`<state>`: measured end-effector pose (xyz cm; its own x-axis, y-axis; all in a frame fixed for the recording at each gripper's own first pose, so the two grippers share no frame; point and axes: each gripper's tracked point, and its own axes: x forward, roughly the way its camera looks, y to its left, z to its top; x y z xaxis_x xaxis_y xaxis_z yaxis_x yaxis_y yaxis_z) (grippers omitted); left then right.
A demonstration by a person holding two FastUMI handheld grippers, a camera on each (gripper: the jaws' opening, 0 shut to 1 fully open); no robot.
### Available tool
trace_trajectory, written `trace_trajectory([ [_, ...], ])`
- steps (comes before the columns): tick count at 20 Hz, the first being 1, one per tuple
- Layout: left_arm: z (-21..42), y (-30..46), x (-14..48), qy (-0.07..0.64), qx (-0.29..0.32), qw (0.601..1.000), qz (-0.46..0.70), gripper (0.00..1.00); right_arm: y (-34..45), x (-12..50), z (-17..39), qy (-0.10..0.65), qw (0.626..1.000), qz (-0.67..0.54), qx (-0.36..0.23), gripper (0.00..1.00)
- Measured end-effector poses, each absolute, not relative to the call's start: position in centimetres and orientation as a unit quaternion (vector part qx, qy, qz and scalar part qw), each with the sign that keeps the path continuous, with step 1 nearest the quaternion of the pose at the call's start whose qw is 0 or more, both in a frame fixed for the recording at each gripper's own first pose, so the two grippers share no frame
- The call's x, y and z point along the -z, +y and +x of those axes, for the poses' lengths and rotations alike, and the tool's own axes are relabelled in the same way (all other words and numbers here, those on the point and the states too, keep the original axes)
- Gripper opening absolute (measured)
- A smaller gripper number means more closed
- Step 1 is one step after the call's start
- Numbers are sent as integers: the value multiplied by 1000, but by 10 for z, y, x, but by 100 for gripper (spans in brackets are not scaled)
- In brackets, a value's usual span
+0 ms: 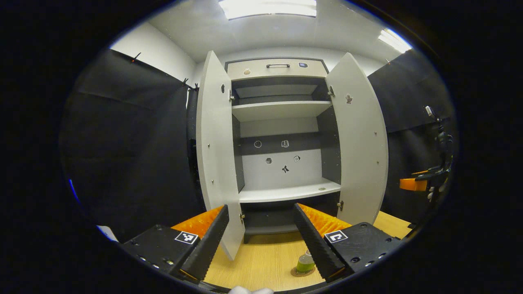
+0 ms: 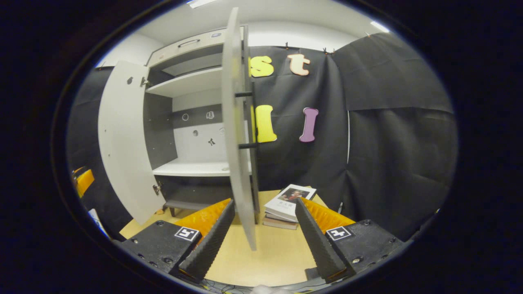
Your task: Grasp the bottle in the cabinet with the left hand and place it on the coaster, then close the right door with the right hand and the left door with the left hand.
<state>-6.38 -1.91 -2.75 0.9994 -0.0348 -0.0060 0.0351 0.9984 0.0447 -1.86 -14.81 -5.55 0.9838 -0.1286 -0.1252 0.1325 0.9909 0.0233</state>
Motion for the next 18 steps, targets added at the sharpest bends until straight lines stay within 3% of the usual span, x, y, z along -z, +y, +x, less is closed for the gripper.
trace_trajectory([
  [8,-64,-59,17,8,-31,999,25,96,-250,16,34,41,997,41,59,98],
  [18,-70,-87,14,12,-52,998,21,96,-231,-20,80,11,998,59,-7,99],
])
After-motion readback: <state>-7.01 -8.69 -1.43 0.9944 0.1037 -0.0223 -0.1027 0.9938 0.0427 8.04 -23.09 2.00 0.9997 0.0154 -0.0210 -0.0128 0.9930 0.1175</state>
